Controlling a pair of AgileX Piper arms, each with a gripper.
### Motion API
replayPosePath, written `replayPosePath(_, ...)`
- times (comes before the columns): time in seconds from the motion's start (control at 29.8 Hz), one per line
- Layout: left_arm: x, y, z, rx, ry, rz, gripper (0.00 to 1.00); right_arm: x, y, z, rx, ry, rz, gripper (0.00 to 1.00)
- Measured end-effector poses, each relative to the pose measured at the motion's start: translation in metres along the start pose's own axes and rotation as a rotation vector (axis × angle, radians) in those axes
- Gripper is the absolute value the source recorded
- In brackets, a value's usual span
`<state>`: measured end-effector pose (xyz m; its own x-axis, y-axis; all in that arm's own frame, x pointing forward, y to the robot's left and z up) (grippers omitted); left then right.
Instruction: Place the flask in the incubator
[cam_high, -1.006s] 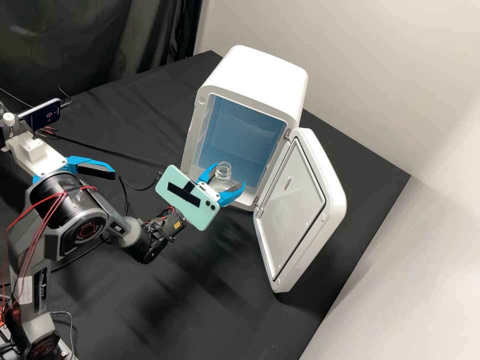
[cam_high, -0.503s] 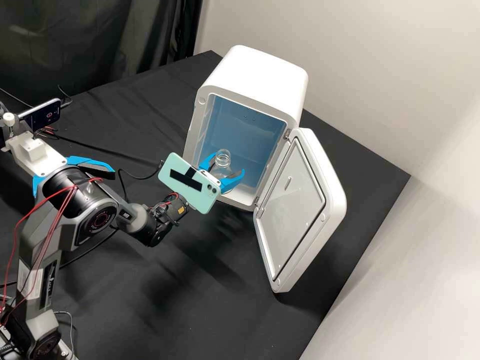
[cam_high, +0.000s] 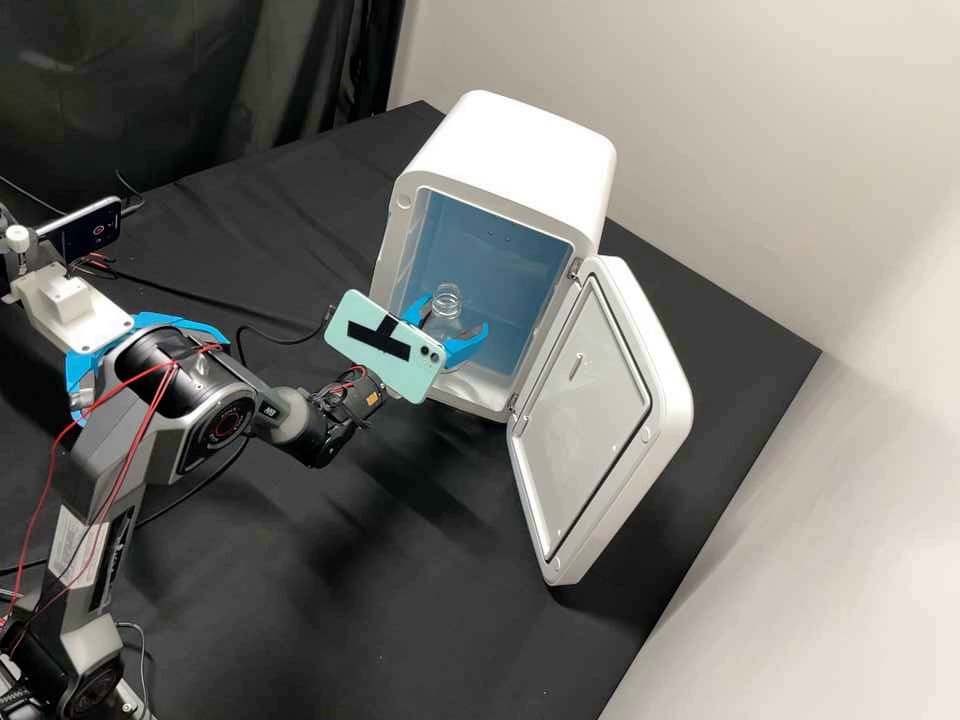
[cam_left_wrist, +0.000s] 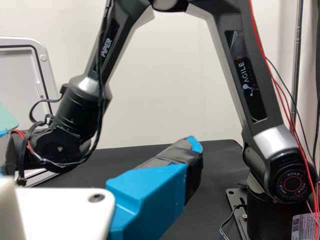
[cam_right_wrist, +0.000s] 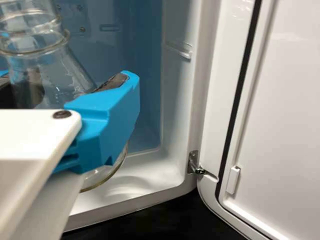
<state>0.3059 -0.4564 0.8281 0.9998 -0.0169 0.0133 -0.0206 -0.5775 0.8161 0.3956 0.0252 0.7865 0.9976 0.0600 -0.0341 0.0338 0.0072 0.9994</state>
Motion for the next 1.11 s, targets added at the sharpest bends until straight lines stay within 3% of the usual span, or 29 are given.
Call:
replayPosePath(0.13, 0.000, 0.0000, 0.000, 0.000, 0.000, 0.000, 1.00, 0.009, -0.001, 0.003, -0.001, -0.006, 0.011, 0.00)
replayPosePath(0.64, 0.000, 0.0000, 0.000, 0.000, 0.000, 0.000, 1.00, 0.043, -0.002, 0.012, -0.001, -0.038, -0.004, 0.00)
replayPosePath(0.87, 0.000, 0.0000, 0.000, 0.000, 0.000, 0.000, 1.00, 0.060, -0.006, 0.009, 0.016, -0.053, -0.012, 0.00)
replayPosePath(1.11, 0.000, 0.0000, 0.000, 0.000, 0.000, 0.000, 1.00, 0.076, -0.014, 0.001, 0.020, -0.047, -0.038, 0.00)
